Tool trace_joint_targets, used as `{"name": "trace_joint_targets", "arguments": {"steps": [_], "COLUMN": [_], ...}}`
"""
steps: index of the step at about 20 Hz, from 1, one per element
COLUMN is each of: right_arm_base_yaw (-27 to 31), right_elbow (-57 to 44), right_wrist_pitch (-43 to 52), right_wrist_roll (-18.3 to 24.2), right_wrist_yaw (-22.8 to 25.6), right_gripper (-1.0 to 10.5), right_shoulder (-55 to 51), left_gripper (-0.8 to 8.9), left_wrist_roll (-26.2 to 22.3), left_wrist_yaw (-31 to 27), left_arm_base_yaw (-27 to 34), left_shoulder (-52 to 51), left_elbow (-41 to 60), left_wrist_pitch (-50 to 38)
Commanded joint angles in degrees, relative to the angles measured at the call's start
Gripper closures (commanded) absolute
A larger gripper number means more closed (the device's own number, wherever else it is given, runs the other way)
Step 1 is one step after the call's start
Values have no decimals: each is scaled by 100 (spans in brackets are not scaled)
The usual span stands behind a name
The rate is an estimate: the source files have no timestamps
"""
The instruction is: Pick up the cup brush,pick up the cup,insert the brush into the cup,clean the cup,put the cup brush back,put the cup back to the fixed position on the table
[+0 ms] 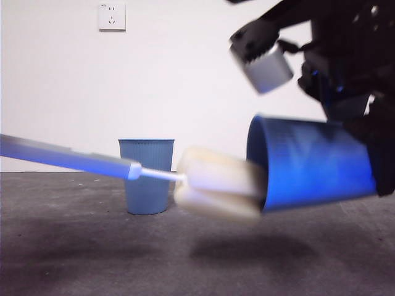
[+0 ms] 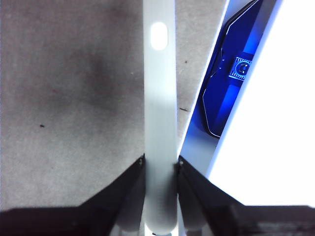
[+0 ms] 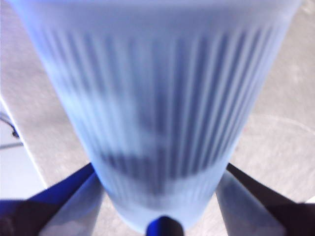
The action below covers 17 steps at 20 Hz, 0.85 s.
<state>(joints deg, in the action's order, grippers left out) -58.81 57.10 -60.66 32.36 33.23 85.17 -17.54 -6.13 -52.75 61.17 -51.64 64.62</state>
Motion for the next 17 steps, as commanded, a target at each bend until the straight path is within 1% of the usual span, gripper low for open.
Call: {"name": "trace_joint_targets", "arguments": {"steps": [1,3,5,6,8,10,11,14,17], "right_arm_base_yaw": [-122,-122,-120,-116,-118,-125,-125,-173,-203], "right_elbow": [13,13,13,13,13,13,13,20,31], "right_wrist_pitch": [96,83,70,68,199,459,627,951,1104], "right_wrist_roll": [63,63,24,15,-22,-20,-20,63,118], "right_wrist_yaw": [-13,-11,107,170,151,-83,-227,-289,-372], "right_gripper": [959,959,959,959,959,959,959,959,959], "right_shoulder": [212,302,306,306,306,306,306,306,308], "left_gripper": [822,822,822,822,822,822,822,823,823], "left_wrist_roll": [-28,-26,-2,-4,-4,-9,-15,-31,-28], "left_wrist_yaw": [9,4,-2,0,13,63,179,511,509], "left_arm_base_yaw": [-20,-17,-17,-17,-20,-20,-20,-20,-20], "left_shoulder": [11,11,9,4,2,2,2,46,197], "left_elbow": [50,50,50,50,50,50,50,50,50], "left_wrist_pitch": [-109,-4,81,79,-15,-256,-407,-791,-1045]}}
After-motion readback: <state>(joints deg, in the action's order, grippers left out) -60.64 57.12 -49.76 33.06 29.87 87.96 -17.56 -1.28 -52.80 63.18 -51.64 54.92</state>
